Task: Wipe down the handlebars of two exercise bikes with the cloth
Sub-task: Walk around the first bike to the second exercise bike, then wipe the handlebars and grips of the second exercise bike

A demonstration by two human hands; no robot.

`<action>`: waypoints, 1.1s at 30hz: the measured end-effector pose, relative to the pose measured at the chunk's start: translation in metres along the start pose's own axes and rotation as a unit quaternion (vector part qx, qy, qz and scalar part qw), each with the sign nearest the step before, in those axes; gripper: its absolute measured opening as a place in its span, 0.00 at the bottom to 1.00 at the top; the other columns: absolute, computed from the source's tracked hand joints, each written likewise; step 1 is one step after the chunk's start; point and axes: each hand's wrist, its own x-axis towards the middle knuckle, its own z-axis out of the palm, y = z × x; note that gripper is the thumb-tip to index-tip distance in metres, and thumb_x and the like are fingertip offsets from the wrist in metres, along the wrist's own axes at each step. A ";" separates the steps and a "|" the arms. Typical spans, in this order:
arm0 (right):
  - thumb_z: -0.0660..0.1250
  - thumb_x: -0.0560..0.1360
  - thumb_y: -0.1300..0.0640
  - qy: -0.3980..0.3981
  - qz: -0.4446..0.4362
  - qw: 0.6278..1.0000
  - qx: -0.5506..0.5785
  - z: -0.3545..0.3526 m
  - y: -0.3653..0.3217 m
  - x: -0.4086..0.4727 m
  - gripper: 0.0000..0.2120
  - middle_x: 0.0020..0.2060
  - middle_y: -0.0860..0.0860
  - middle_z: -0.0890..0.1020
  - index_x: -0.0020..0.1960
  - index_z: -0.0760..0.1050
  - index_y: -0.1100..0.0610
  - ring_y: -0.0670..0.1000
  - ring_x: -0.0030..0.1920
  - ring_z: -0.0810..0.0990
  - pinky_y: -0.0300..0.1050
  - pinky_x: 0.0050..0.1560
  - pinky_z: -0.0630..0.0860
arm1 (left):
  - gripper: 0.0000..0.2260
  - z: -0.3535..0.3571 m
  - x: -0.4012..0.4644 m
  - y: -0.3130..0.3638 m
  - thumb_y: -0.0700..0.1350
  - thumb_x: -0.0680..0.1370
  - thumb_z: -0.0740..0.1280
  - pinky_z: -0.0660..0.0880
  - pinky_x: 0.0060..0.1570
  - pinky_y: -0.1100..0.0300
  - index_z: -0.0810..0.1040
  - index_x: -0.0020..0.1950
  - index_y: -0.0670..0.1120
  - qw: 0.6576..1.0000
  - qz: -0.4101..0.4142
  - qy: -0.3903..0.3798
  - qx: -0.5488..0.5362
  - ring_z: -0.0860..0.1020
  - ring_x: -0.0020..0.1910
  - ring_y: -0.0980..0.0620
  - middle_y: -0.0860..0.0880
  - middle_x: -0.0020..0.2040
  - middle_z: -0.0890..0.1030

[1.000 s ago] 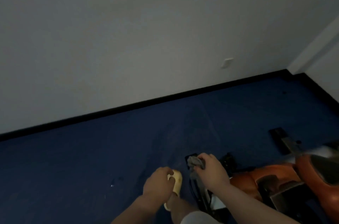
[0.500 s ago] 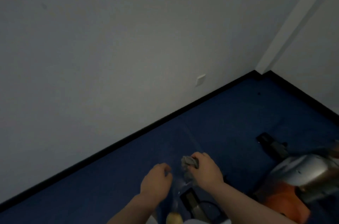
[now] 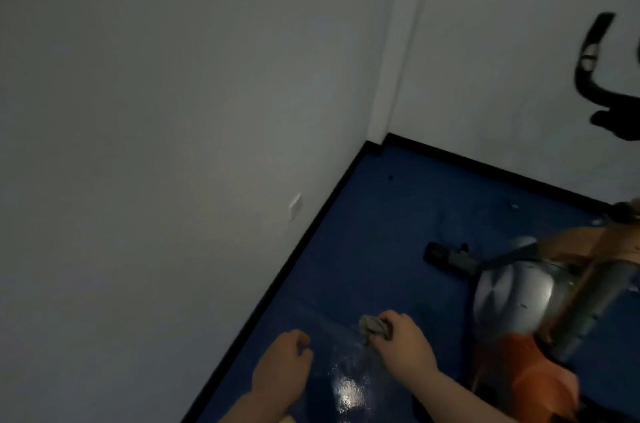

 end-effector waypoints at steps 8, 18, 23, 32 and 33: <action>0.66 0.73 0.51 0.128 0.070 0.988 0.058 -0.053 -0.015 0.026 0.05 0.46 0.45 0.73 0.49 0.74 0.46 0.47 0.44 0.76 0.44 0.43 0.74 | 0.13 -0.007 0.070 0.093 0.44 0.77 0.61 0.70 0.57 0.62 0.76 0.61 0.50 0.988 0.132 -0.085 0.002 0.75 0.56 0.56 0.53 0.61 0.77; 0.69 0.72 0.54 0.299 0.108 0.931 0.177 -0.170 0.016 0.082 0.08 0.47 0.47 0.77 0.46 0.73 0.43 0.46 0.46 0.77 0.46 0.47 0.77 | 0.13 0.003 0.136 0.251 0.46 0.79 0.61 0.71 0.62 0.61 0.74 0.63 0.52 0.947 0.293 -0.131 0.015 0.74 0.59 0.59 0.56 0.61 0.75; 0.69 0.73 0.55 0.376 0.094 0.903 0.187 -0.256 0.040 0.100 0.07 0.47 0.46 0.76 0.48 0.74 0.45 0.40 0.44 0.75 0.32 0.40 0.70 | 0.12 0.015 0.153 0.364 0.45 0.79 0.62 0.68 0.56 0.67 0.74 0.62 0.53 0.915 0.387 -0.117 0.000 0.74 0.57 0.60 0.58 0.58 0.75; 0.71 0.72 0.55 0.467 0.069 0.845 0.251 -0.371 0.080 0.135 0.08 0.47 0.45 0.78 0.49 0.76 0.44 0.41 0.47 0.78 0.41 0.49 0.77 | 0.11 0.043 0.179 0.509 0.46 0.79 0.63 0.69 0.52 0.70 0.75 0.60 0.56 0.862 0.489 -0.125 -0.050 0.73 0.56 0.65 0.62 0.58 0.75; 0.71 0.72 0.55 0.474 0.065 0.842 0.249 -0.380 0.083 0.139 0.08 0.47 0.45 0.78 0.48 0.77 0.45 0.41 0.47 0.78 0.42 0.50 0.77 | 0.11 0.045 0.184 0.520 0.46 0.78 0.64 0.71 0.54 0.68 0.75 0.60 0.56 0.857 0.496 -0.128 -0.050 0.73 0.56 0.65 0.62 0.57 0.75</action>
